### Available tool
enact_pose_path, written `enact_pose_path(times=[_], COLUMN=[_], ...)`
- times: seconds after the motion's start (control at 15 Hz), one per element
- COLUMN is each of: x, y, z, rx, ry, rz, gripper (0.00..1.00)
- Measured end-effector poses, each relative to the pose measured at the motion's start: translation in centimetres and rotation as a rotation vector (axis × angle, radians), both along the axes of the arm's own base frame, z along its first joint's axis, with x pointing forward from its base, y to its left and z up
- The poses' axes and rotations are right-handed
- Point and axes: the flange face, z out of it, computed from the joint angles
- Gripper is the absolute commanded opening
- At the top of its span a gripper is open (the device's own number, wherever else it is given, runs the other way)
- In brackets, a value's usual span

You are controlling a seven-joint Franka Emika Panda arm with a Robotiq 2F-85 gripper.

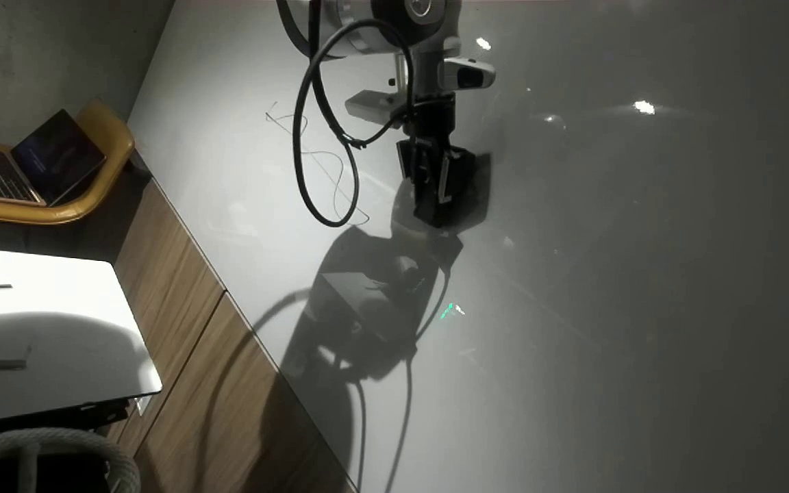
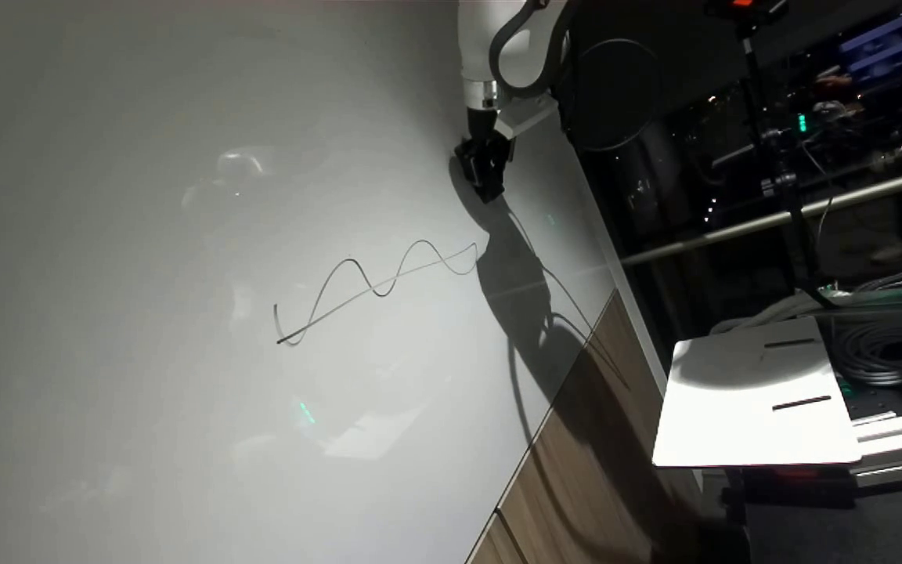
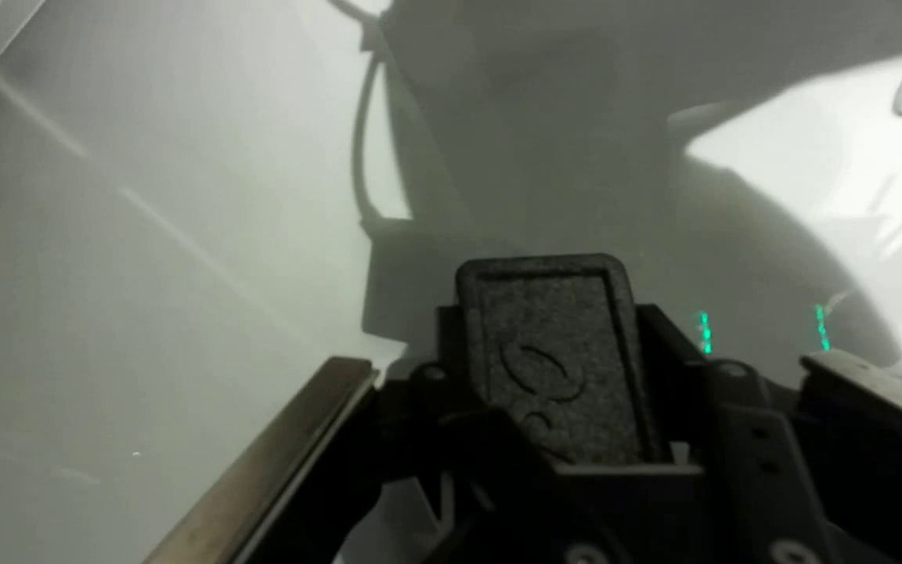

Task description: Use the eraser to wipe off the markings on the whiteboard

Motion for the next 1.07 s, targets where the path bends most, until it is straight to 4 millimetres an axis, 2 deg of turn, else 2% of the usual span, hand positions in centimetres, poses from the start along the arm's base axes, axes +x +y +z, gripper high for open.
enact_pose_path(times=[0.33, 0.53, 0.67, 1.07], x=[0.4, 0.7, 1.0, 1.1], y=[5.8, 7.1, 7.0, 7.1], z=[-6.7, -9.6, -10.3, -10.2], rx=[0.033, 0.043, 0.038, 0.023], ry=[0.062, 0.086, 0.090, 0.096], rz=[0.120, 0.155, 0.168, 0.190], gripper=[0.30, 0.30, 0.30, 0.30])
